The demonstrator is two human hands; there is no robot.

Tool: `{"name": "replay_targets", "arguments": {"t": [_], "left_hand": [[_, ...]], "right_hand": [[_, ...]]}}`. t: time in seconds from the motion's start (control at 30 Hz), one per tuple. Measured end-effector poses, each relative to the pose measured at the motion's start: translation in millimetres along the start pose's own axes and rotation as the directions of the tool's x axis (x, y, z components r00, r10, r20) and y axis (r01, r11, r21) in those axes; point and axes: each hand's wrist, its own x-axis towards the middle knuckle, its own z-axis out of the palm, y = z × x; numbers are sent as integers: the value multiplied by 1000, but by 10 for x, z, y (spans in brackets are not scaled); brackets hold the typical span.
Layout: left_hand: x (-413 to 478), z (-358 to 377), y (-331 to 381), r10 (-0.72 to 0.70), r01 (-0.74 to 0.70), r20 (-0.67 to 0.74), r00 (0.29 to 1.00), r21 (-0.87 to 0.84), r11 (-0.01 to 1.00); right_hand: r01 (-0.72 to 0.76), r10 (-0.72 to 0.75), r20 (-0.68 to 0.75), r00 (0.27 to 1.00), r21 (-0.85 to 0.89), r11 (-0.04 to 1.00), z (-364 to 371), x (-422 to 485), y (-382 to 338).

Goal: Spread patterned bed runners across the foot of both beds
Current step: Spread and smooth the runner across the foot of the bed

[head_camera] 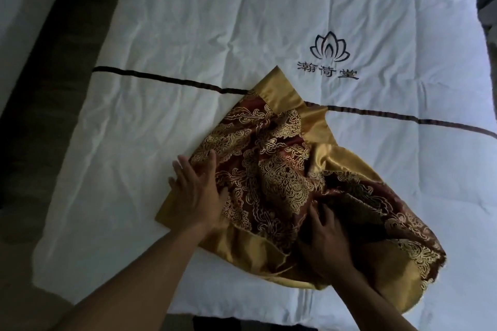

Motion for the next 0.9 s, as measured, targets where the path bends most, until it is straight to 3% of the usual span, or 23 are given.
{"name": "replay_targets", "arguments": {"t": [0.07, 0.13, 0.27, 0.33, 0.4, 0.47, 0.5, 0.57, 0.63, 0.73, 0.77, 0.83, 0.9], "left_hand": [[111, 16, -146, 26, -26, 92, 995, -3, 1000], [138, -28, -244, 122, -119, 73, 990, -54, 991], [-43, -277, -110, 303, -268, 52, 951, -347, 899], [-281, -381, 96, 470, -400, 77, 879, -417, 816], [-596, -403, 312, 647, -520, 175, 742, -460, 720], [-896, -295, 473, 758, -672, 237, 608, -355, 650], [-1004, -255, 525, 772, -714, 247, 585, -296, 635], [-1107, -259, 540, 738, -619, 276, 615, -411, 670], [-1076, -256, 443, 663, -382, 292, 690, -631, 675], [-963, -83, 179, 431, -280, 142, 891, -576, 768], [-925, -28, 95, 354, -233, 137, 925, -532, 814], [-886, 51, -15, 273, -149, 211, 938, -467, 872], [-890, 92, -31, 287, -133, 337, 897, -412, 902]], "right_hand": [[15, -15, -18, 1000, 25, 1000, -62, -26, -57], [73, -68, -72, 995, 68, 995, -178, -61, -177], [267, -230, -270, 935, 105, 958, -541, -28, -642], [335, -286, -360, 888, 81, 939, -736, 64, -912], [407, -346, -415, 841, 65, 911, -909, 182, -1173], [467, -423, -407, 810, 8, 884, -1023, 330, -1383], [484, -462, -364, 809, -35, 874, -1047, 411, -1456], [501, -520, -208, 829, -138, 854, -998, 587, -1496], [453, -470, -29, 882, -223, 863, -846, 727, -1379], [270, -243, 136, 960, -245, 931, -566, 797, -994], [201, -168, 160, 973, -220, 955, -492, 776, -873], [107, -73, 181, 981, -187, 976, -379, 689, -691], [86, -55, 147, 988, -212, 973, -312, 564, -589]]}}
